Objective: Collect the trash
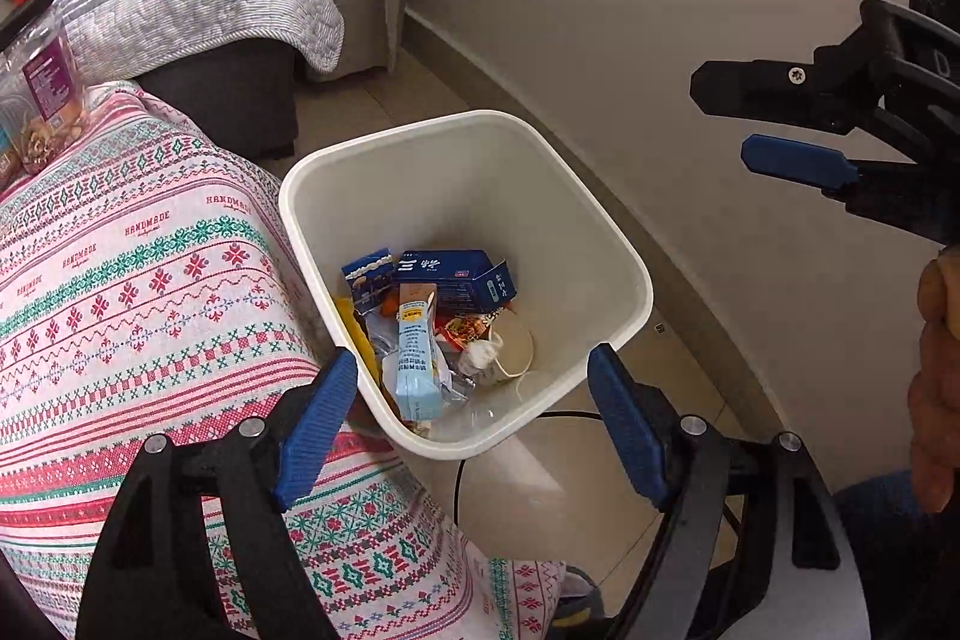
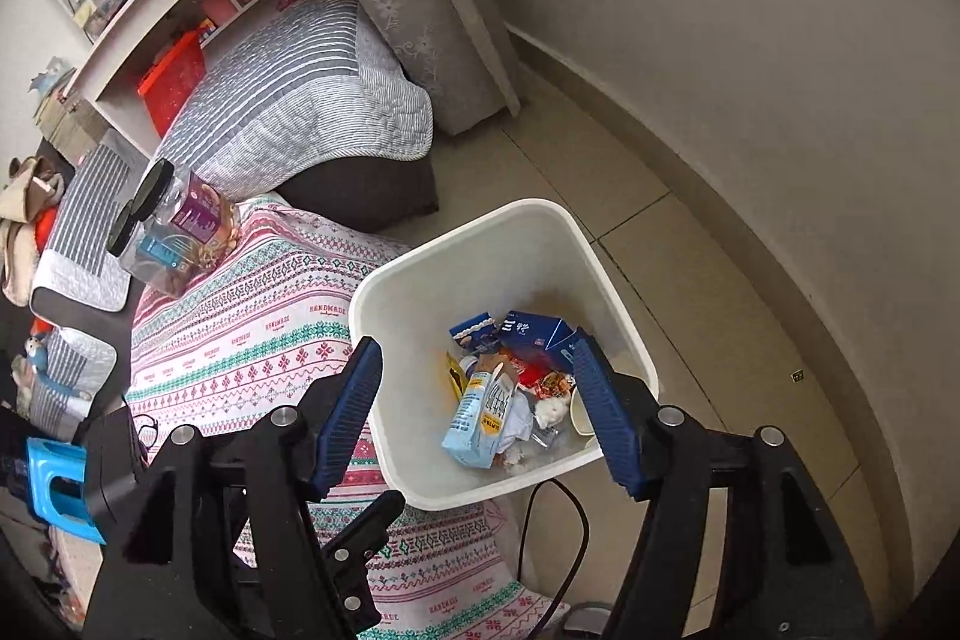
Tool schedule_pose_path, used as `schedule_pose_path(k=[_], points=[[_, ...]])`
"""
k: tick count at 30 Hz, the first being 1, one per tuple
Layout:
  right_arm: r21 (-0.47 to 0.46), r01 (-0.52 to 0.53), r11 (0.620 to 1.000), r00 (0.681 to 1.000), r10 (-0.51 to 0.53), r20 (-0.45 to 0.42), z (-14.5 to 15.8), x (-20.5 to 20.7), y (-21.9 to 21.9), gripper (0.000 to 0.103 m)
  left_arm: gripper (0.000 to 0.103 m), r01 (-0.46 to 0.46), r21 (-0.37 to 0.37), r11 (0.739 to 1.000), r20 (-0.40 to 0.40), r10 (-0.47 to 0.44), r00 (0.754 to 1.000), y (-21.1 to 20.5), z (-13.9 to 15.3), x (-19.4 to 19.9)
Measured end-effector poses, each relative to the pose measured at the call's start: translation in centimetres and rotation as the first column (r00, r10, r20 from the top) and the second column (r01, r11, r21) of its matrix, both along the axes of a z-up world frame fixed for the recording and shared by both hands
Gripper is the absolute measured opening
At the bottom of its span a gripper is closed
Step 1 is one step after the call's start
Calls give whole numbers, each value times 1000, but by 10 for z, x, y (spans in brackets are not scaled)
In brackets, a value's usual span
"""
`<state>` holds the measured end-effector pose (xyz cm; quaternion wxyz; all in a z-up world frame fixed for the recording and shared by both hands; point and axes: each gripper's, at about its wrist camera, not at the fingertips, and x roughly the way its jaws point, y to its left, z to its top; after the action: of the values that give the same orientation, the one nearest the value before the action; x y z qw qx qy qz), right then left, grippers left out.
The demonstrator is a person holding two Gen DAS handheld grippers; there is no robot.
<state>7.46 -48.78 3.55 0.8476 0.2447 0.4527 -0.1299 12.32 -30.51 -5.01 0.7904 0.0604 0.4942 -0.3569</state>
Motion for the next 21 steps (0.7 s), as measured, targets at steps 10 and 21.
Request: schedule_pose_path(k=[10,21], points=[[-114,-110,987,991,117,58,24,-24,59,76,84,-293,19,956,34,293,956,75,43,-1],[-290,-170,942,971,210,112,36,-73,154,96,96,-515,46,856,191,498,846,188,91,-64]])
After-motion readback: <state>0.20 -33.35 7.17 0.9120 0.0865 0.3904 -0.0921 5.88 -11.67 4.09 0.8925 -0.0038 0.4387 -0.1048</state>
